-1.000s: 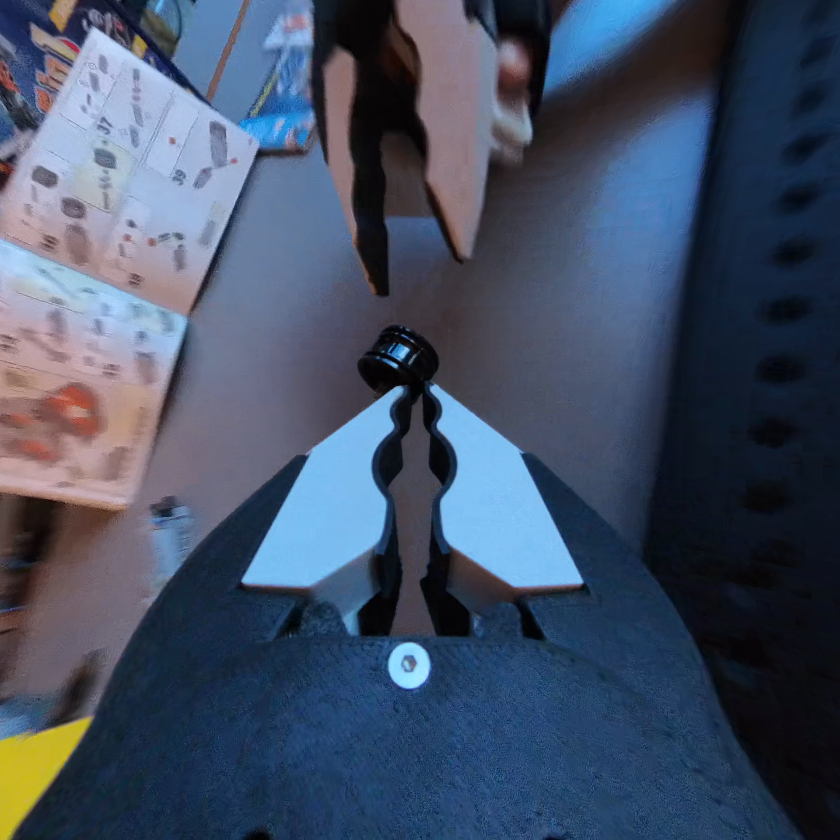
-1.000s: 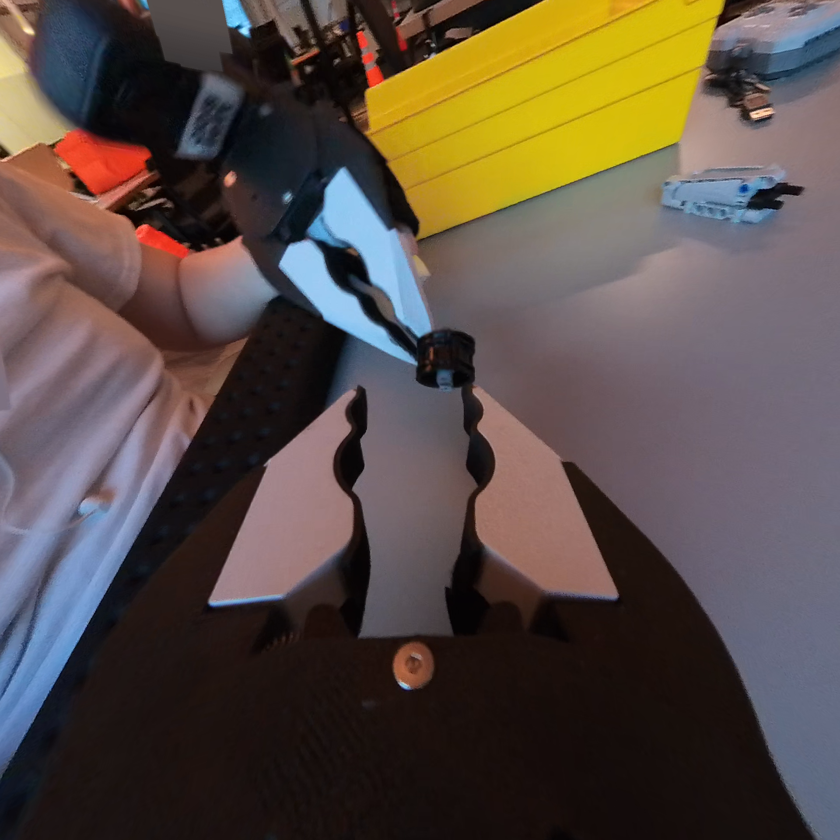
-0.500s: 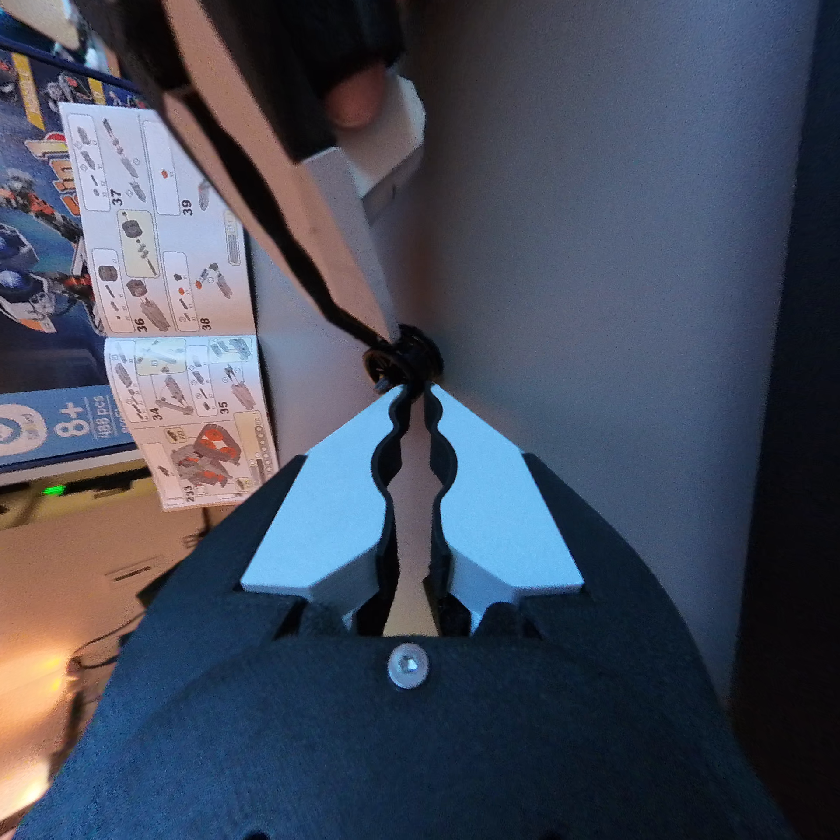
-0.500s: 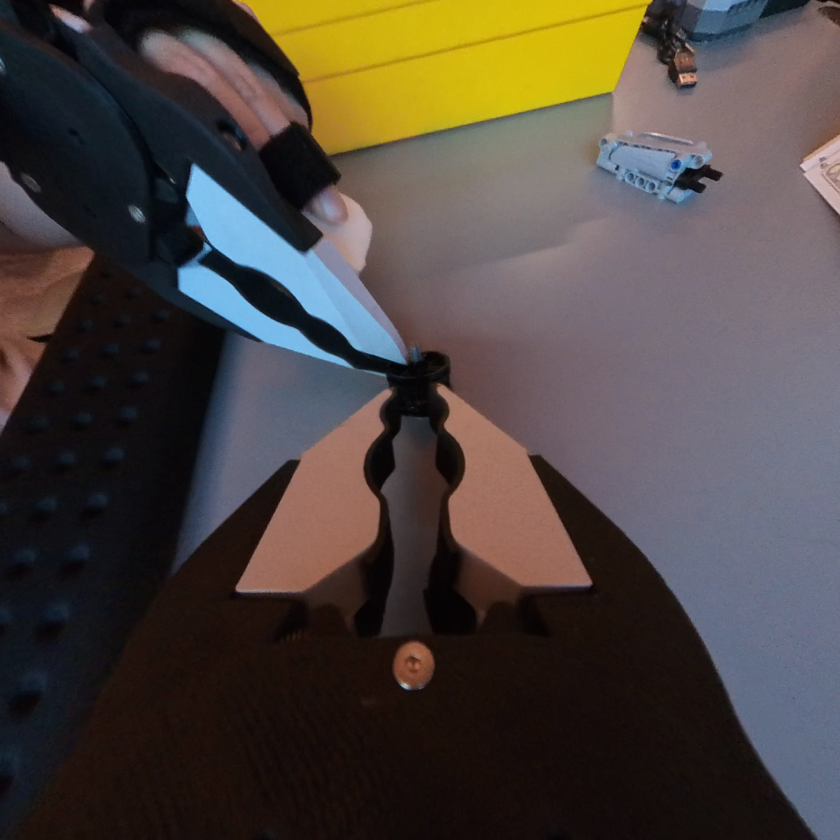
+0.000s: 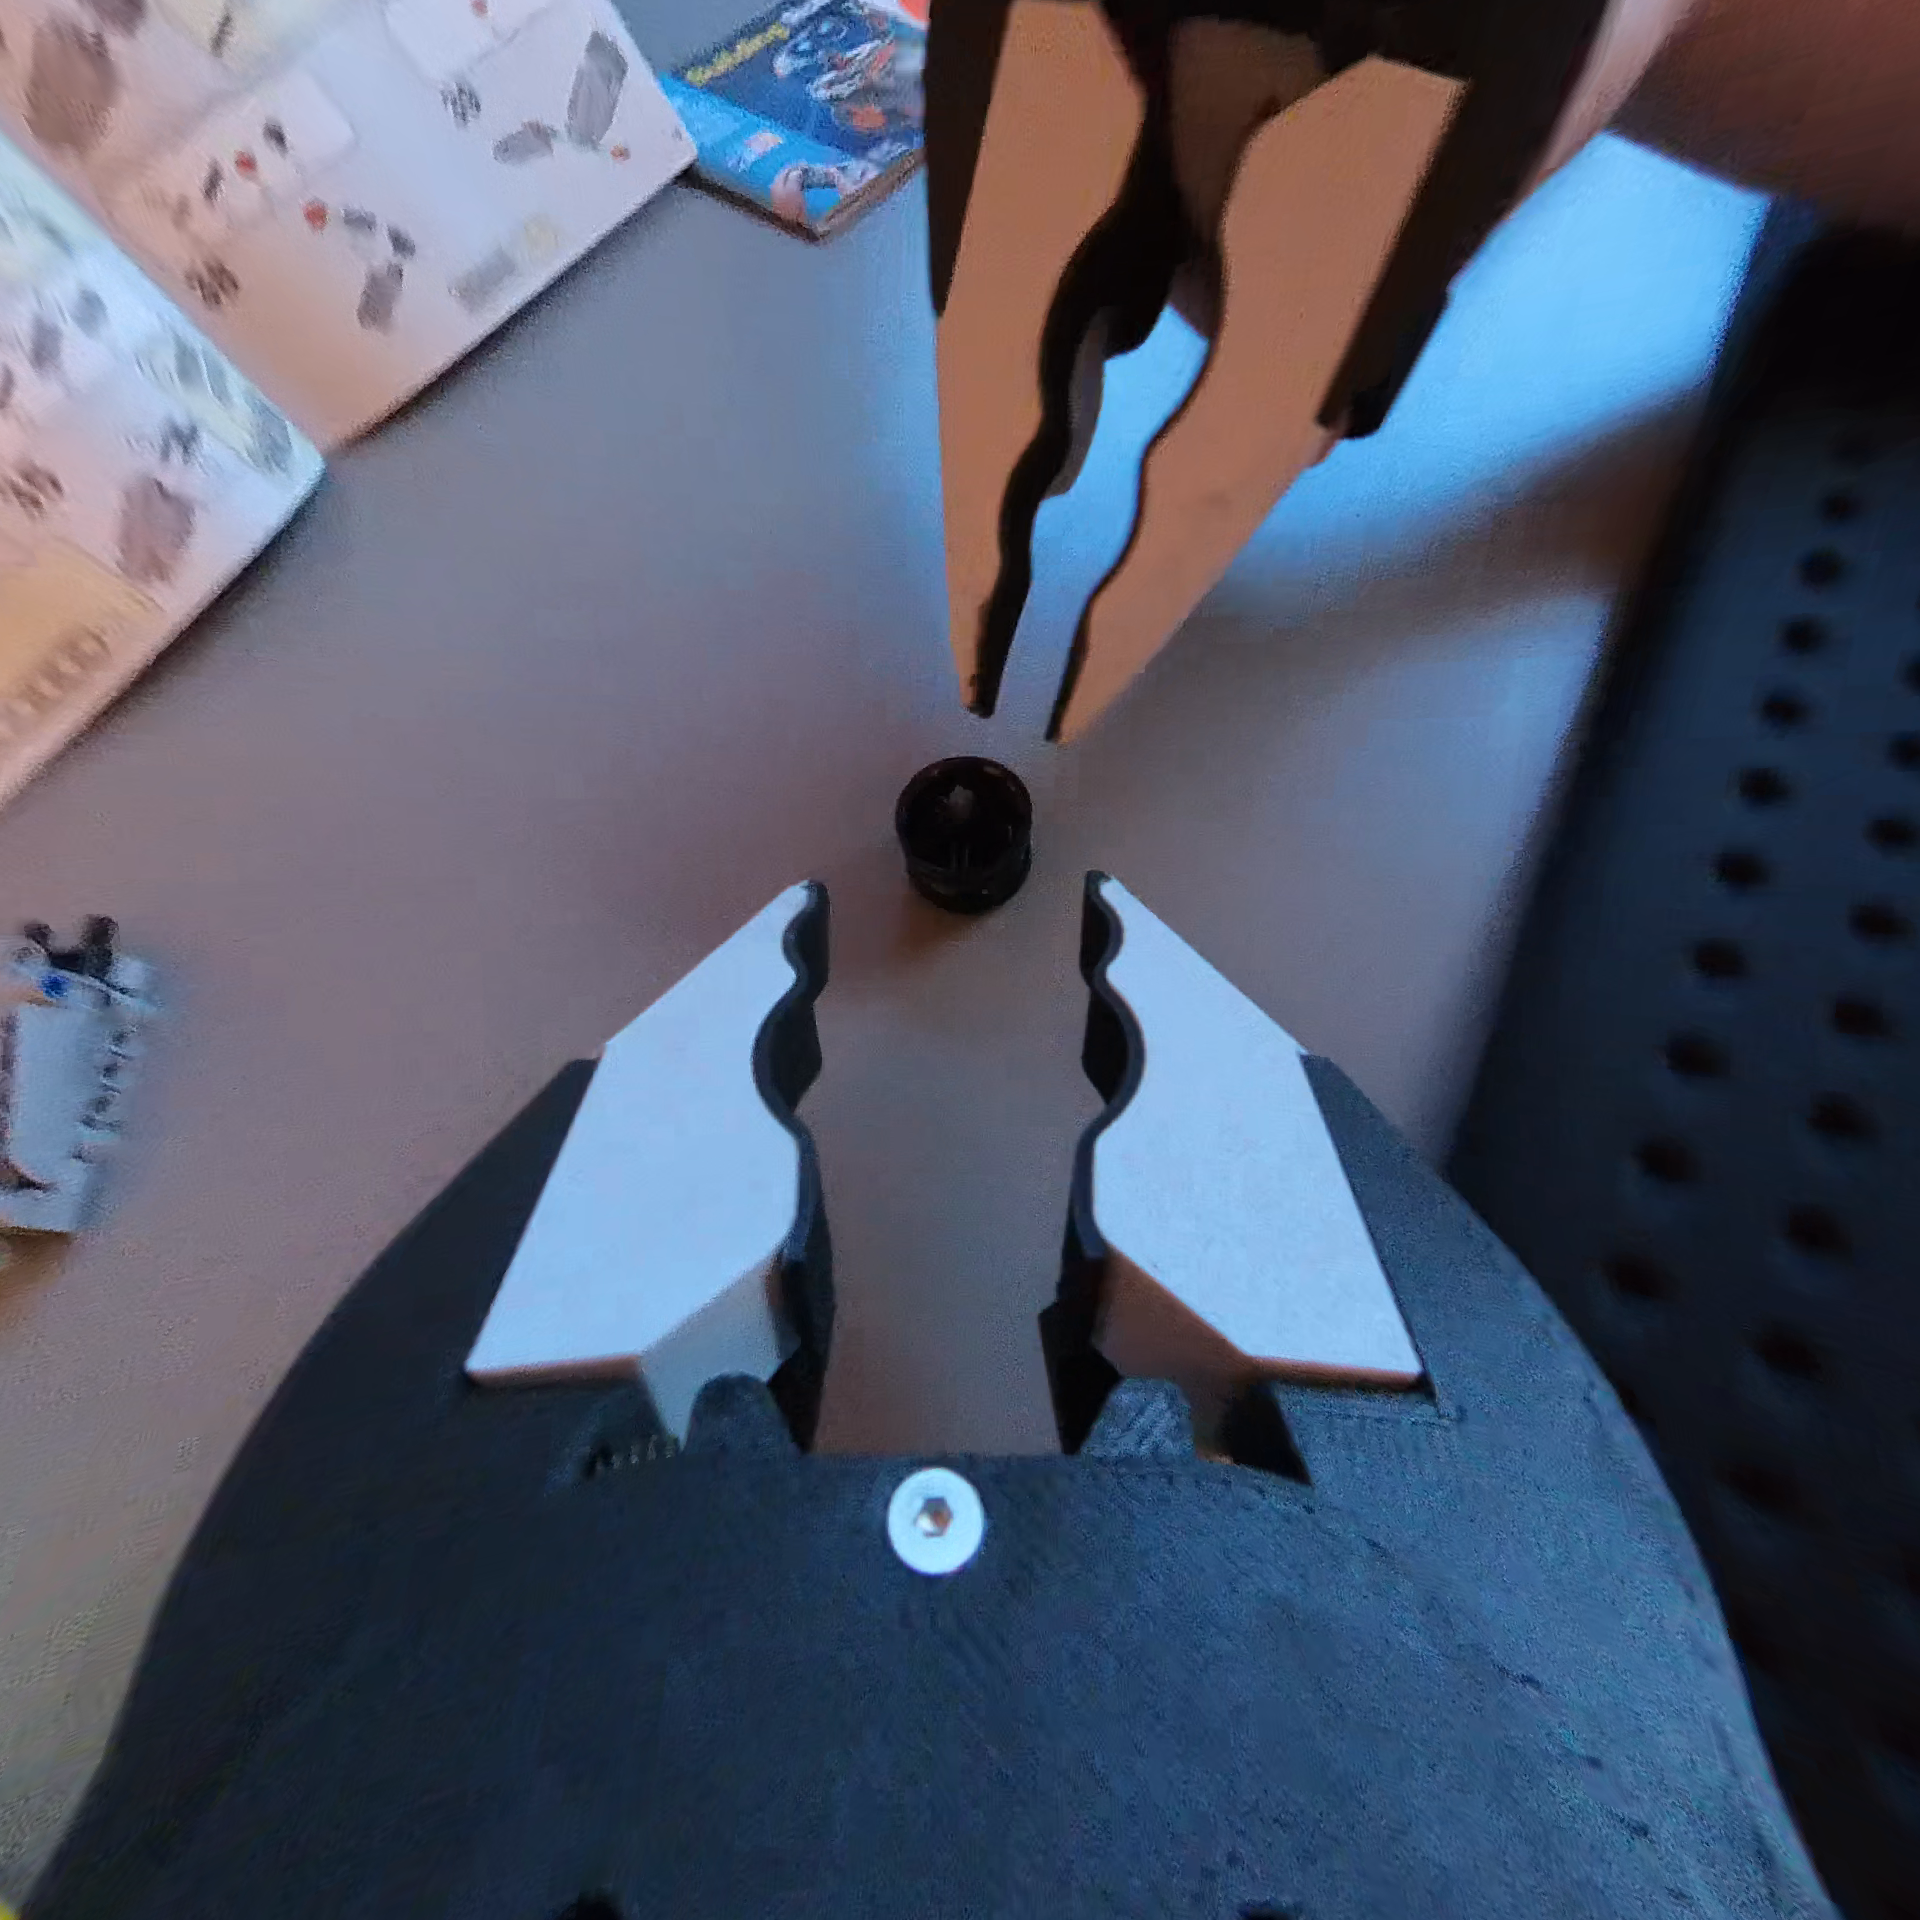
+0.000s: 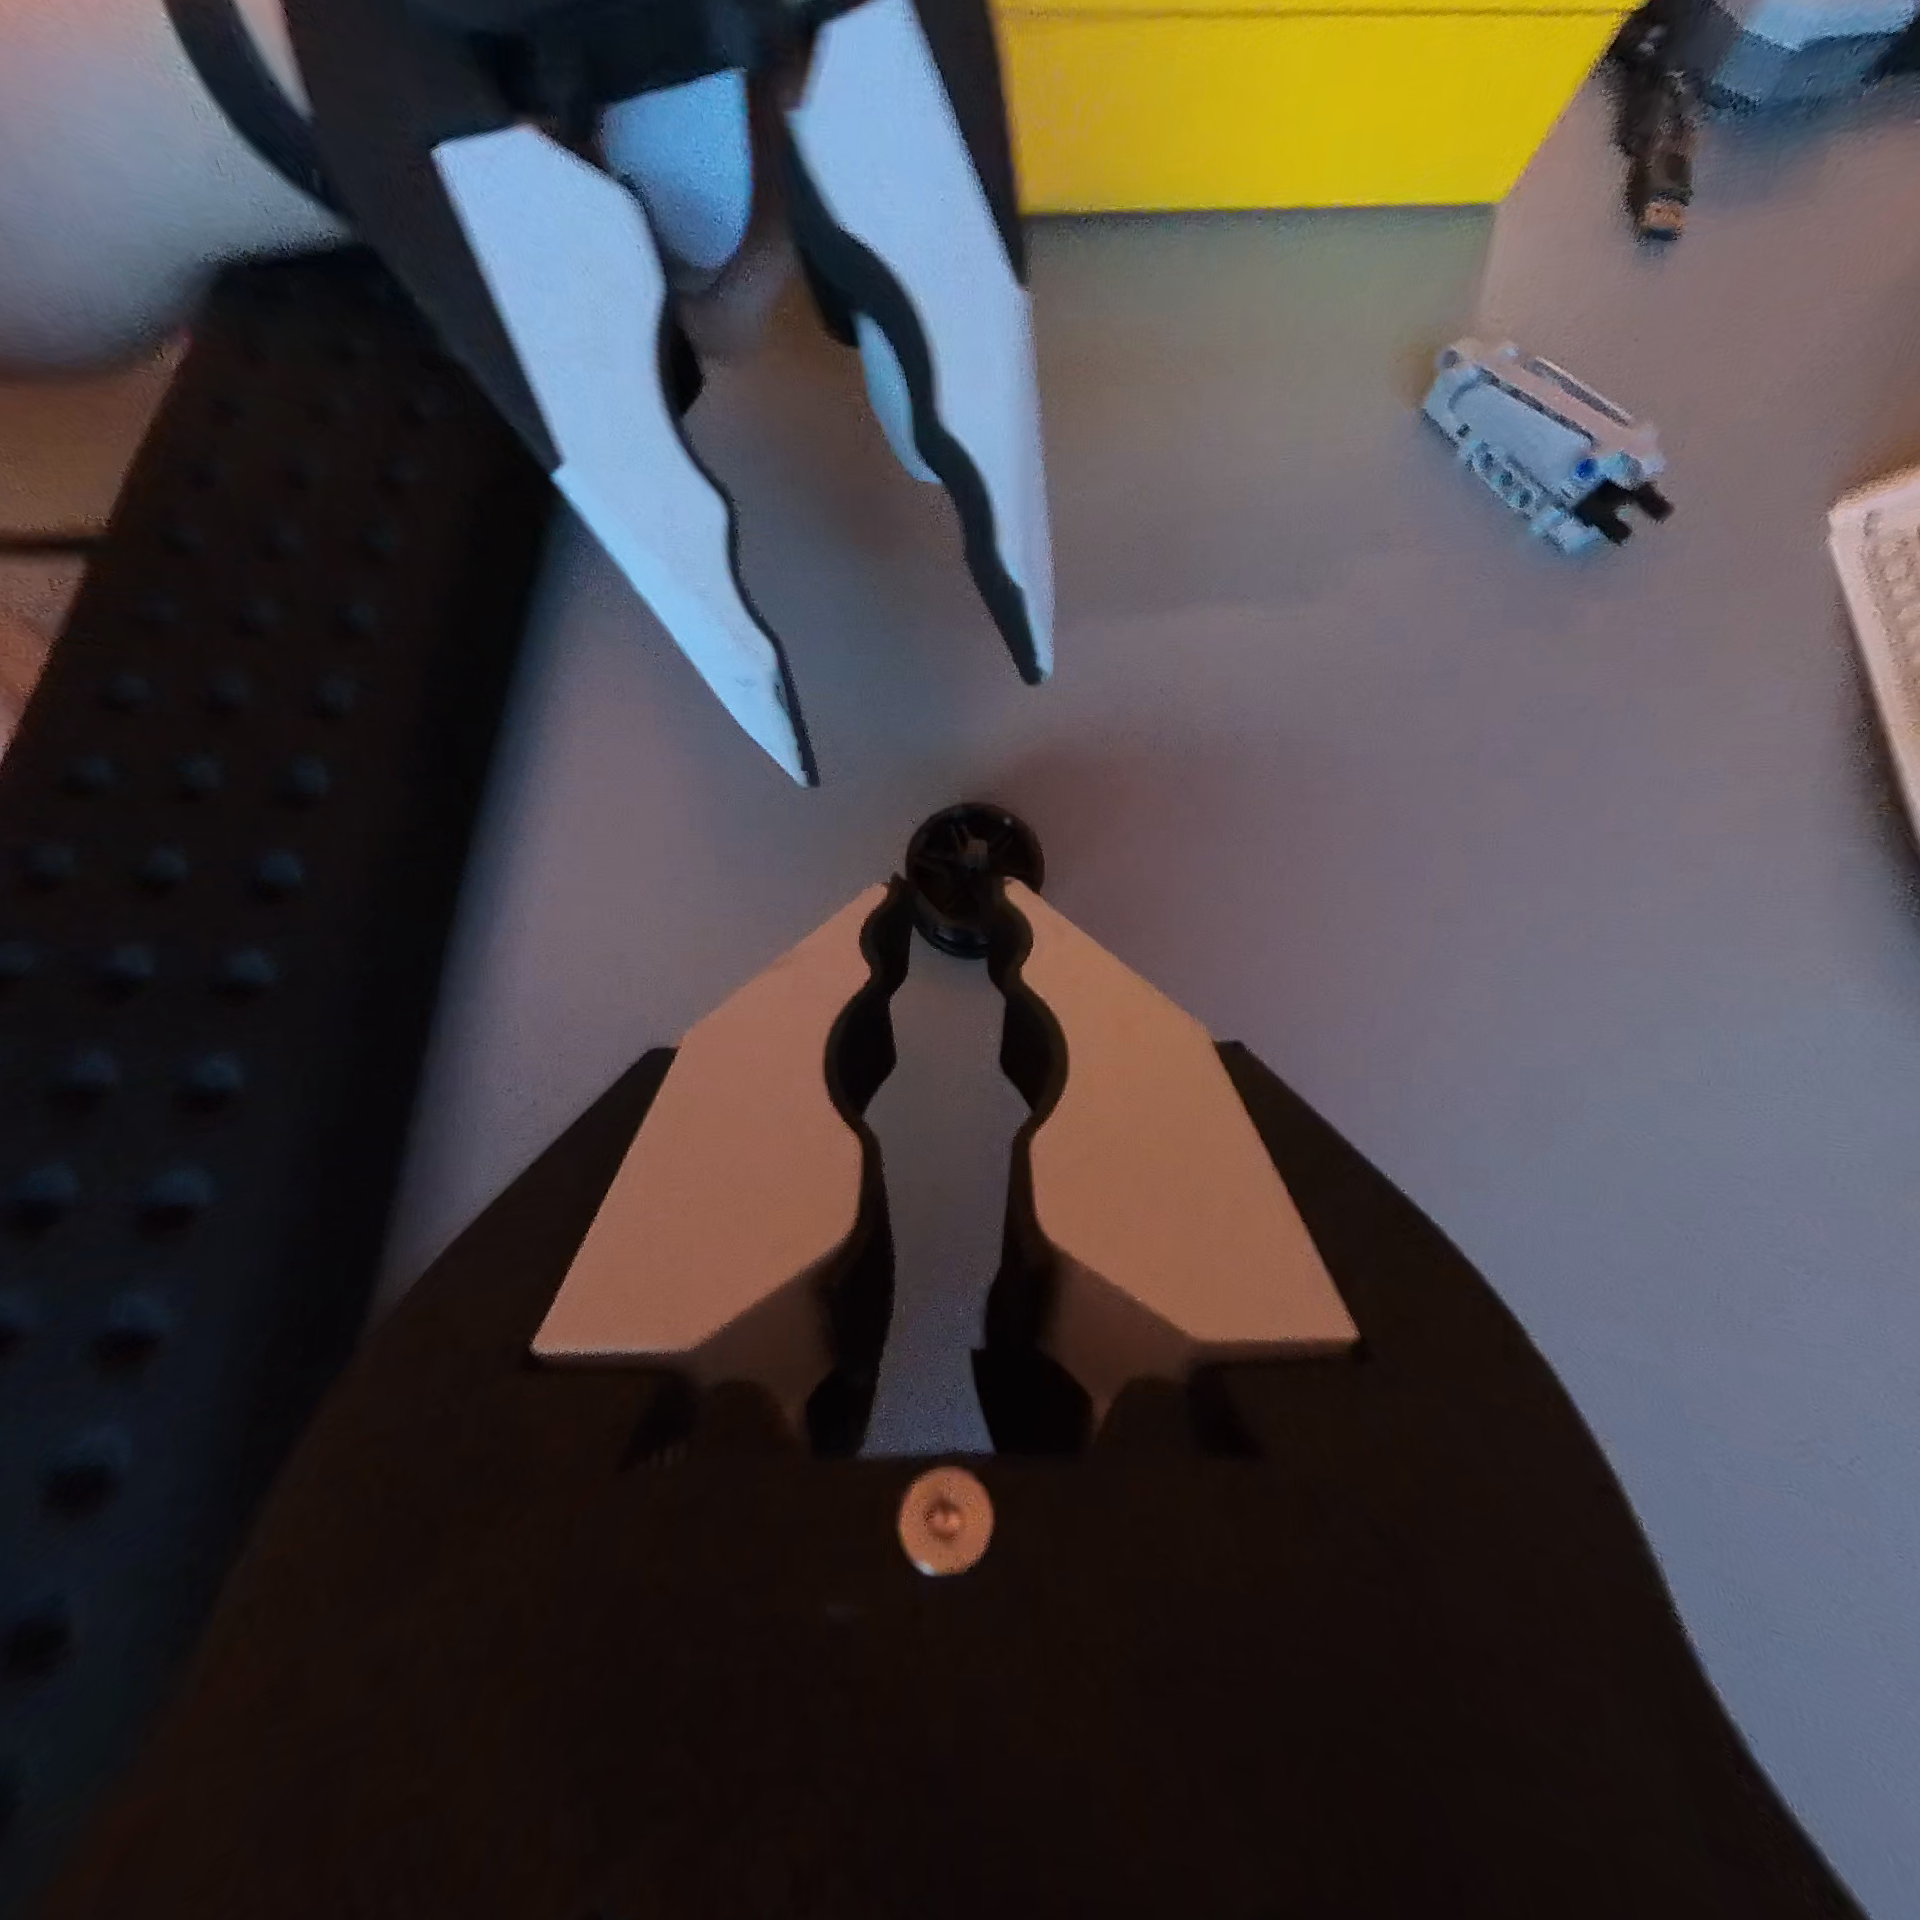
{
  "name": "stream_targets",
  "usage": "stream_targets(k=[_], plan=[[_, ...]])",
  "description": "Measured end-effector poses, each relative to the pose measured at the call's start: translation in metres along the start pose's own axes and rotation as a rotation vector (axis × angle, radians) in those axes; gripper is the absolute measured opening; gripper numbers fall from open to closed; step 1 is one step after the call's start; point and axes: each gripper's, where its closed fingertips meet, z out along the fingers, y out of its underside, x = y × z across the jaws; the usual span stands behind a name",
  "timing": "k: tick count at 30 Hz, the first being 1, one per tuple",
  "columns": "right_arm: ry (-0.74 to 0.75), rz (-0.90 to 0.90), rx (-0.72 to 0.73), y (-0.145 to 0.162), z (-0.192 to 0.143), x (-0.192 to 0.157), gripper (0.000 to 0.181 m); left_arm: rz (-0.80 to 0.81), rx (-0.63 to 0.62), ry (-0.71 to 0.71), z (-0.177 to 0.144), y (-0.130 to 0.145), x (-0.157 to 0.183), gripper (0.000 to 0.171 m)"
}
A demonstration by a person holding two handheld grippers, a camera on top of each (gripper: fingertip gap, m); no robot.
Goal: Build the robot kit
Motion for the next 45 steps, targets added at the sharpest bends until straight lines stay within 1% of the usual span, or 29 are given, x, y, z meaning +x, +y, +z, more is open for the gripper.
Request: stream_targets(k=[1, 3, 6, 8, 10, 14, 16, 18, 20, 24, 26, 32, 41, 43, 45], plan=[[0.006, -0.055, -0.052, -0.002, 0.001, 0.001, 0.014, -0.039, -0.008, 0.013, 0.000, 0.002, 0.000, 0.050], [0.028, -0.164, -0.187, 0.000, 0.003, 0.008, 0.015, -0.071, -0.018, 0.009, 0.000, 0.004, 0.001, 0.050], [-0.044, -0.243, -0.359, 0.001, 0.007, 0.008, 0.012, -0.089, 0.001, -0.012, -0.006, 0.003, 0.007, 0.048], [-0.080, -0.293, -0.428, -0.001, 0.009, 0.007, 0.012, -0.098, 0.021, -0.015, -0.009, 0.005, 0.014, 0.046], [-0.097, -0.323, -0.476, -0.003, 0.011, 0.008, 0.013, -0.090, 0.014, -0.029, -0.011, 0.010, 0.017, 0.045], [-0.141, -0.336, -0.557, 0.002, 0.016, 0.005, 0.013, -0.051, -0.021, -0.091, -0.012, 0.019, 0.011, 0.042], [-0.146, -0.330, -0.576, 0.004, 0.018, 0.004, 0.012, -0.065, -0.038, -0.095, -0.012, 0.024, 0.008, 0.042], [-0.156, -0.325, -0.590, 0.006, 0.019, 0.003, 0.007, -0.088, -0.051, -0.129, -0.014, 0.028, 0.000, 0.034], [-0.159, -0.315, -0.584, 0.005, 0.019, 0.002, 0.006, -0.109, -0.060, -0.155, -0.016, 0.032, -0.006, 0.033], [-0.154, -0.298, -0.587, 0.003, 0.020, 0.003, 0.007, -0.121, -0.042, -0.156, -0.019, 0.031, -0.007, 0.031], [-0.154, -0.296, -0.593, 0.004, 0.021, 0.003, 0.004, -0.116, -0.048, -0.163, -0.019, 0.032, -0.008, 0.029], [-0.145, -0.306, -0.645, 0.007, 0.020, 0.006, 0.003, -0.094, -0.060, -0.164, -0.018, 0.033, -0.006, 0.029], [-0.155, -0.272, -0.646, 0.007, 0.023, 0.002, 0.003, -0.098, -0.045, -0.156, -0.020, 0.031, -0.005, 0.029], [-0.149, -0.279, -0.691, 0.016, 0.022, 0.003, 0.000, -0.100, -0.044, -0.153, -0.020, 0.031, -0.005, 0.029], [-0.151, -0.288, -0.672, 0.015, 0.022, 0.002, 0.000, -0.099, -0.044, -0.151, -0.020, 0.032, -0.005, 0.029]])
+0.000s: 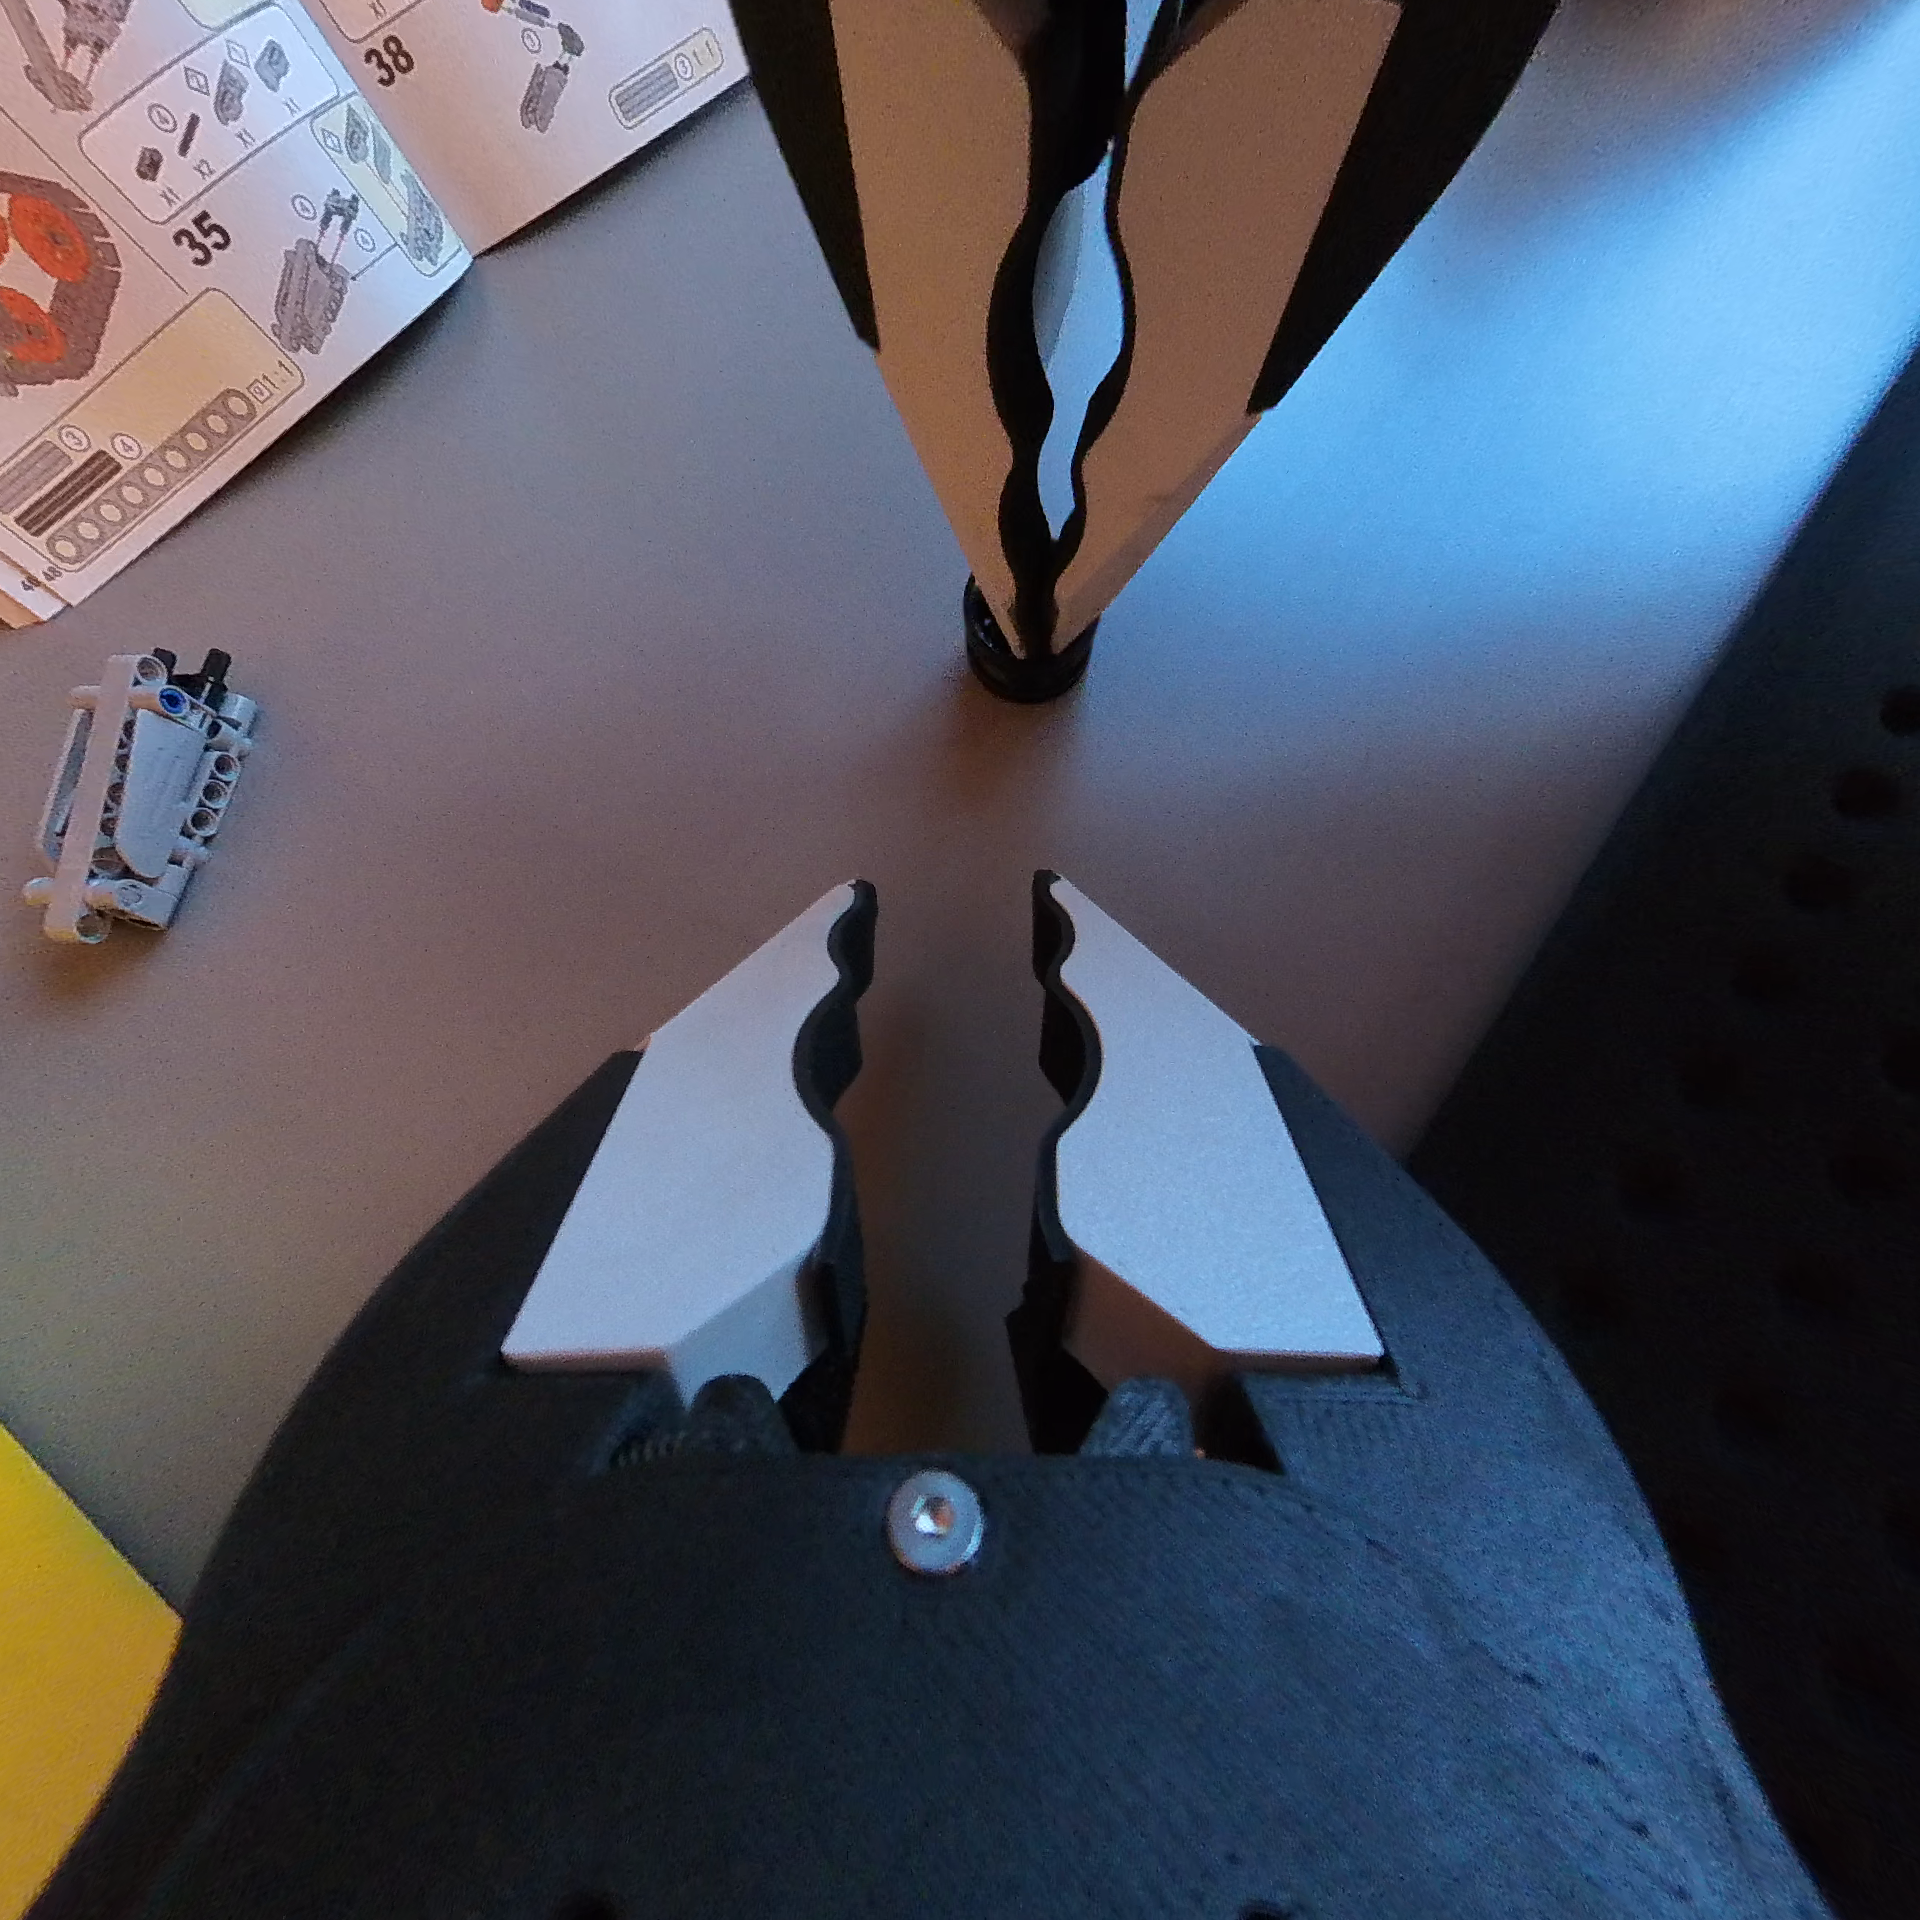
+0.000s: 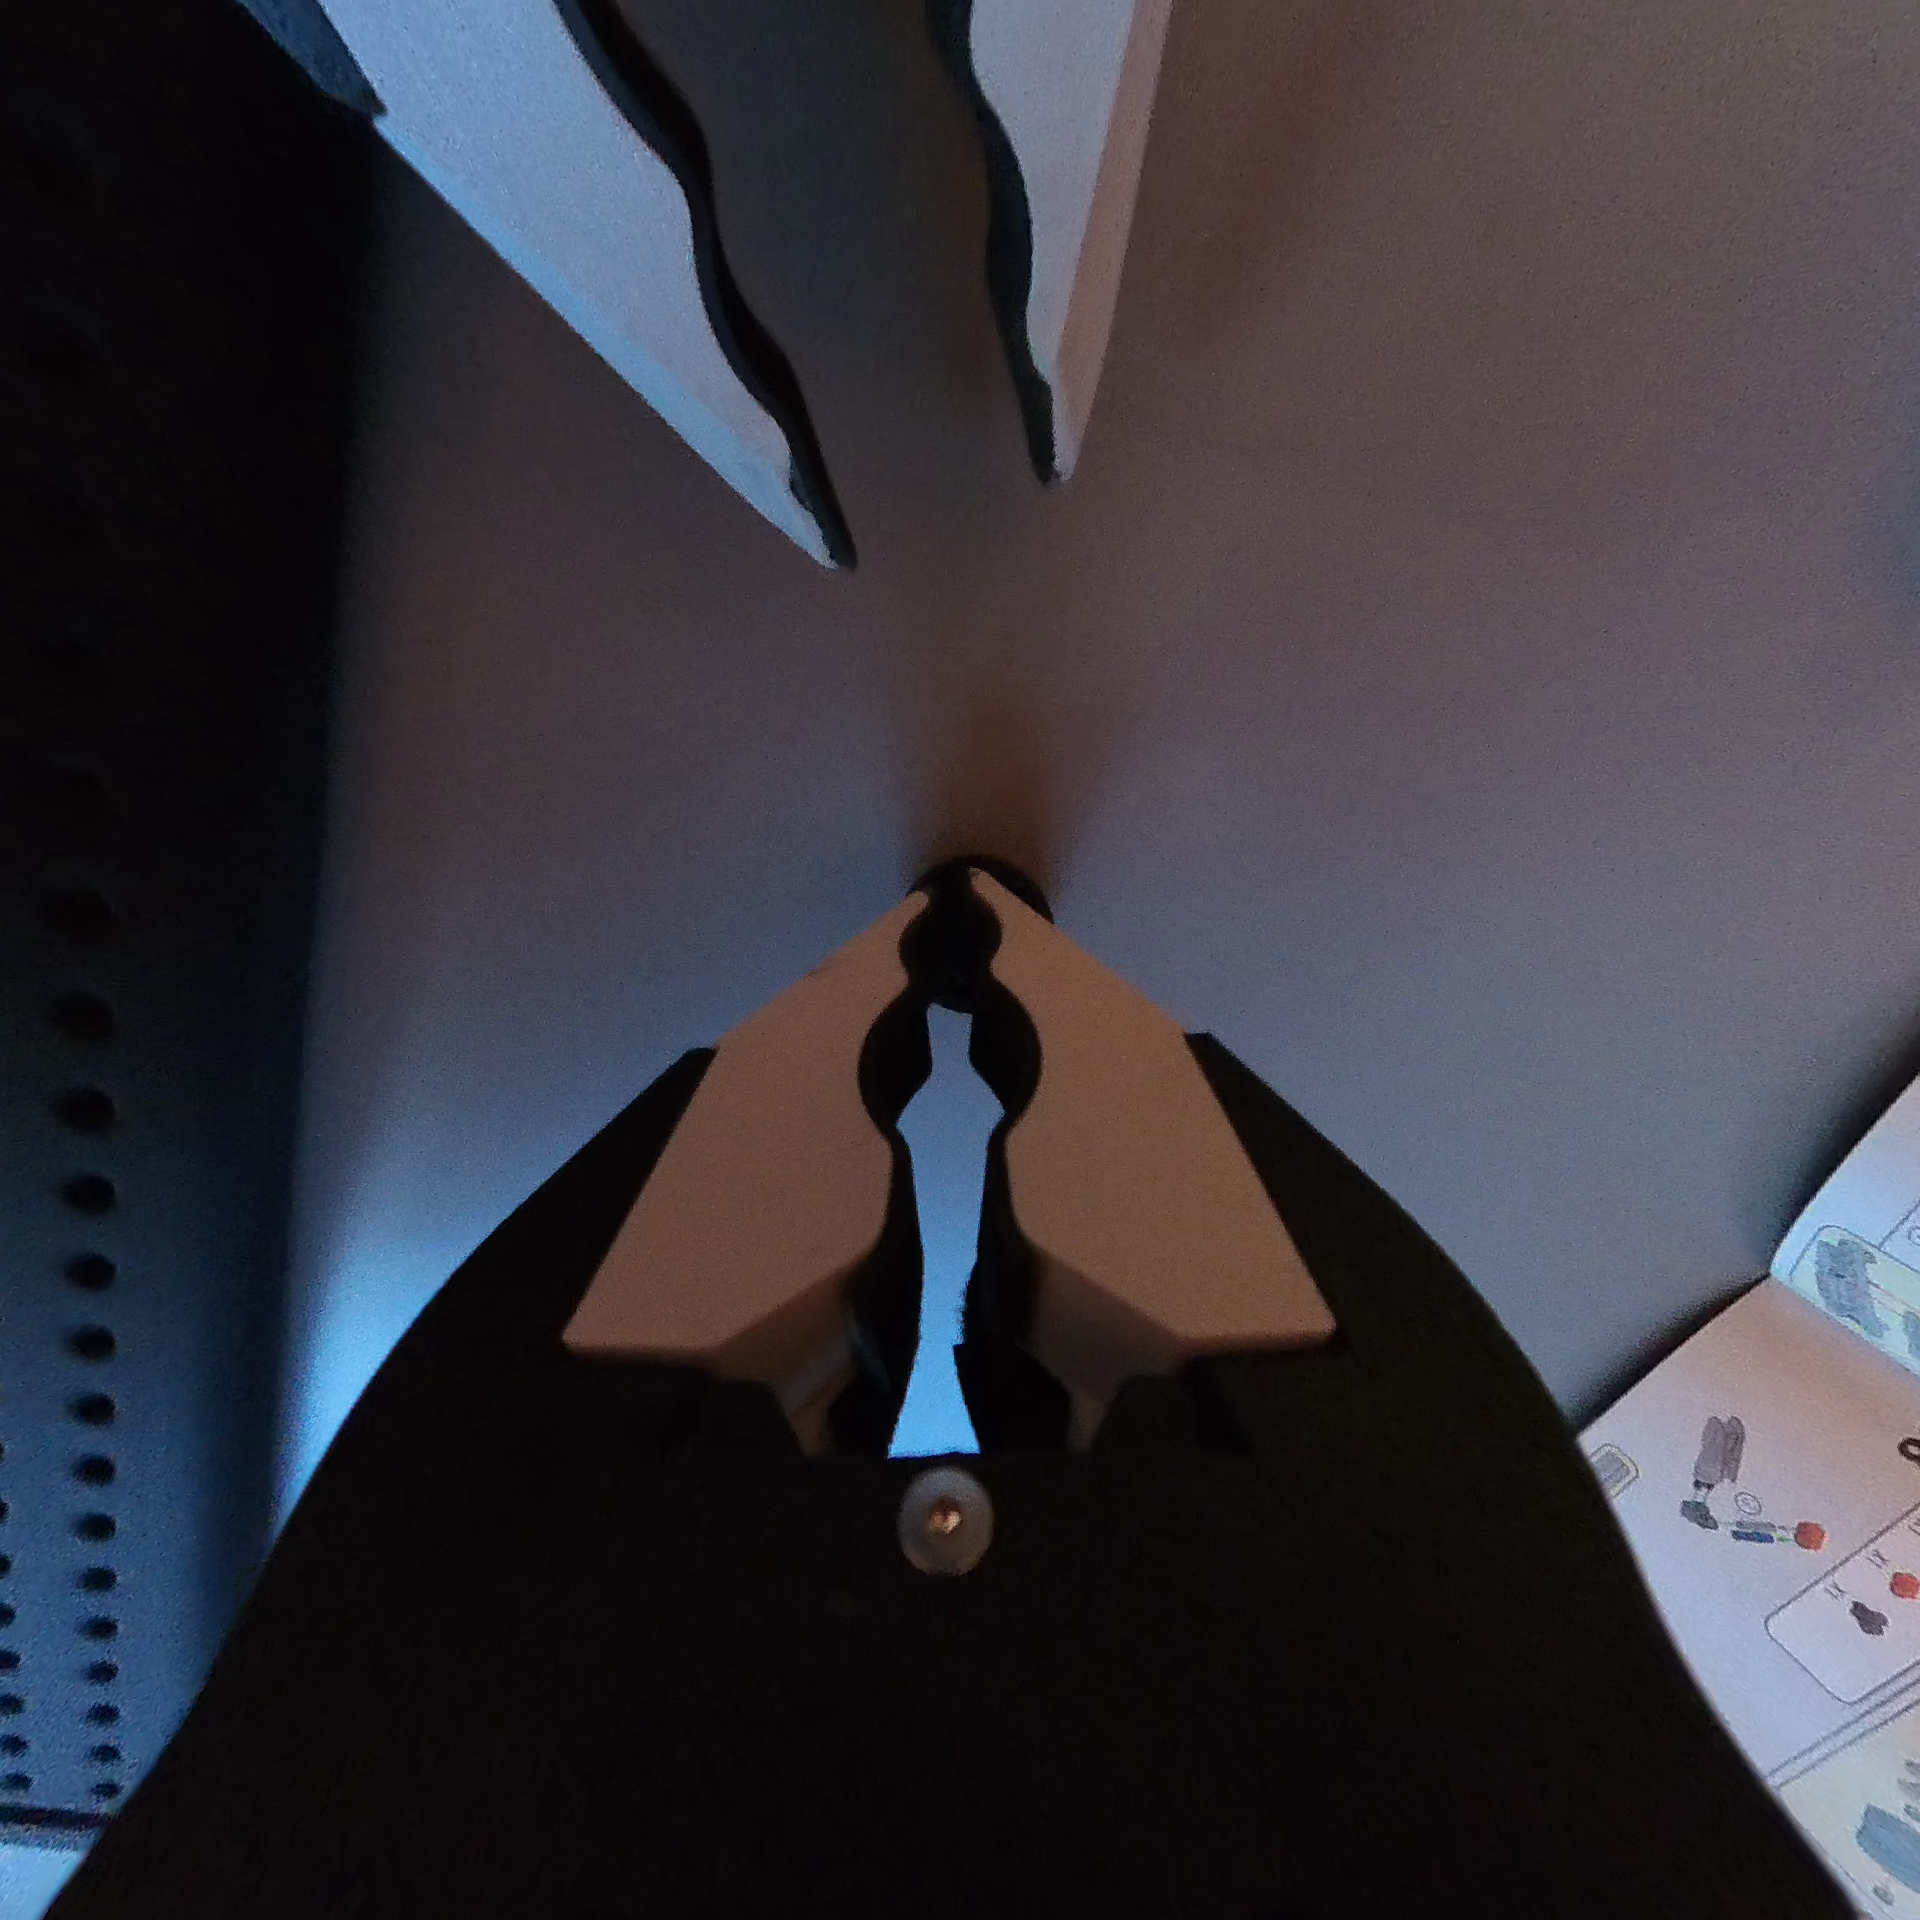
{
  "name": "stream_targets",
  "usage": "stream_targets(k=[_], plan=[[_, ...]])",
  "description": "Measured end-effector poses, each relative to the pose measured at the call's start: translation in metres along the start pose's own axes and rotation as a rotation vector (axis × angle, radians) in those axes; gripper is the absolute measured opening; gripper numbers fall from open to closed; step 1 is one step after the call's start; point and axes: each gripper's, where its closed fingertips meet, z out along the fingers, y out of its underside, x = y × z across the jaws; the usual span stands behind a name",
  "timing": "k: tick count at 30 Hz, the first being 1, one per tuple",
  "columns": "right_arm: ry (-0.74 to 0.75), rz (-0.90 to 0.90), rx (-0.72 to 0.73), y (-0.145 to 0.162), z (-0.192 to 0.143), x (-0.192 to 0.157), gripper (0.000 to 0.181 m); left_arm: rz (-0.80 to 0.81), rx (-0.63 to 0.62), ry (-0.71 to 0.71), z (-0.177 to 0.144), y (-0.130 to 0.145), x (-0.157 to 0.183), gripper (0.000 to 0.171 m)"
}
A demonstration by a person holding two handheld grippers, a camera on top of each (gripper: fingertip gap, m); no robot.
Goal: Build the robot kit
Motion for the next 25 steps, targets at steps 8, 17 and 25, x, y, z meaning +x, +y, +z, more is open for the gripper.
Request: stream_targets(k=[8, 17, 25], plan=[[0.007, 0.017, 0.130, -0.011, -0.018, 0.002, 0.005, 0.003, -0.006, 0.010, 0.001, 0.001, 0.002, 0.029], [-0.009, 0.067, 0.037, 0.006, -0.016, 0.011, 0.011, 0.026, -0.040, 0.009, 0.004, 0.006, 0.004, 0.030], [-0.021, 0.083, 0.020, 0.007, -0.009, 0.010, 0.010, 0.025, -0.044, 0.014, 0.005, 0.007, 0.004, 0.030]])
